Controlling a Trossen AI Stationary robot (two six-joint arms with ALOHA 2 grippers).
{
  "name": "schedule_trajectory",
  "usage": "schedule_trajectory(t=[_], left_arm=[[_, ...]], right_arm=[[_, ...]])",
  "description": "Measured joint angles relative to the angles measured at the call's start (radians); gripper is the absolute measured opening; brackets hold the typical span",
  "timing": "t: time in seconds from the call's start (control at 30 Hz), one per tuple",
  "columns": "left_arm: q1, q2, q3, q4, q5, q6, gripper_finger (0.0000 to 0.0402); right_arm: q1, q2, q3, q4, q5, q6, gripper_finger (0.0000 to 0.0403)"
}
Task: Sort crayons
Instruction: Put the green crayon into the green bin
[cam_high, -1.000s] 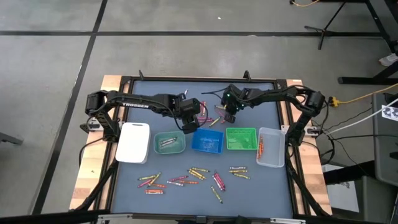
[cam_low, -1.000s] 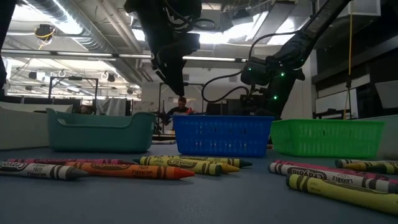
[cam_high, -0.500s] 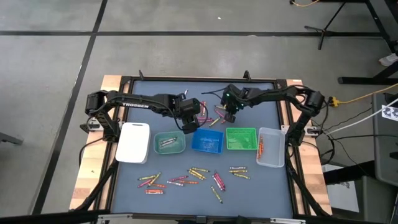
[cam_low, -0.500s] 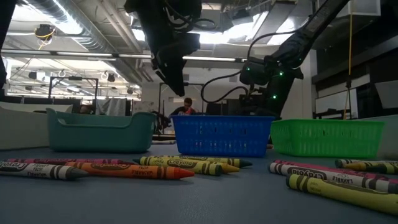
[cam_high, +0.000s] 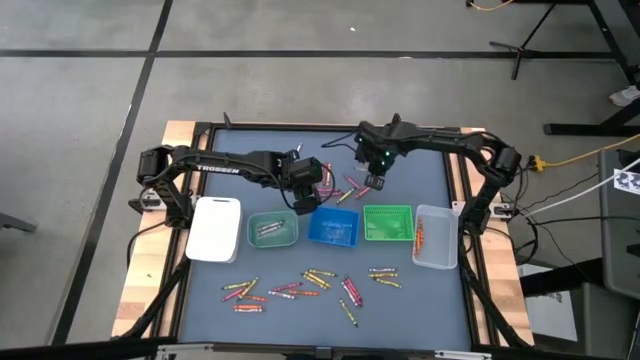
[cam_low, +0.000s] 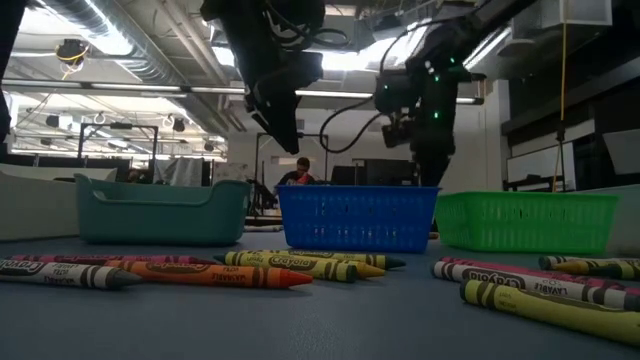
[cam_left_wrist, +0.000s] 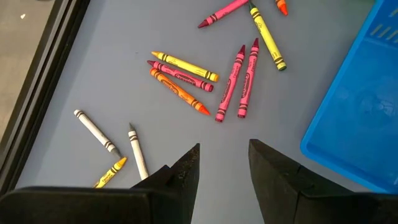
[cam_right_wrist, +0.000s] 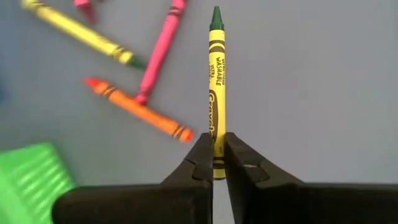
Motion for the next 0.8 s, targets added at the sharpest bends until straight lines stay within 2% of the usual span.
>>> schedule_trajectory(t=[0.2,0.4,0.5,0.7,0.8], left_arm=[[0.0,0.0,0.0,0.0,0.0,0.0,0.0121],[0.0,0.0,0.0,0.0,0.0,0.0,0.0121],[0.0,0.0,0.0,0.0,0.0,0.0,0.0121],[0.0,0.0,0.0,0.0,0.0,0.0,0.0121],[0.0,0.0,0.0,0.0,0.0,0.0,0.0121]], right_arm=[[0.013,-0.001,0.122,-0.215,-0.101,0.075,0.0014],[0.099,-0.02,0.146,-0.349,-0.111,0.107,0.0014],[0.166,-0.026,0.142,-0.416,-0.108,0.121,0.0015],[0.307,-0.029,0.142,-0.506,-0.013,0.209,0.0016],[0.36,-0.029,0.142,-0.52,-0.003,0.241,0.0016]])
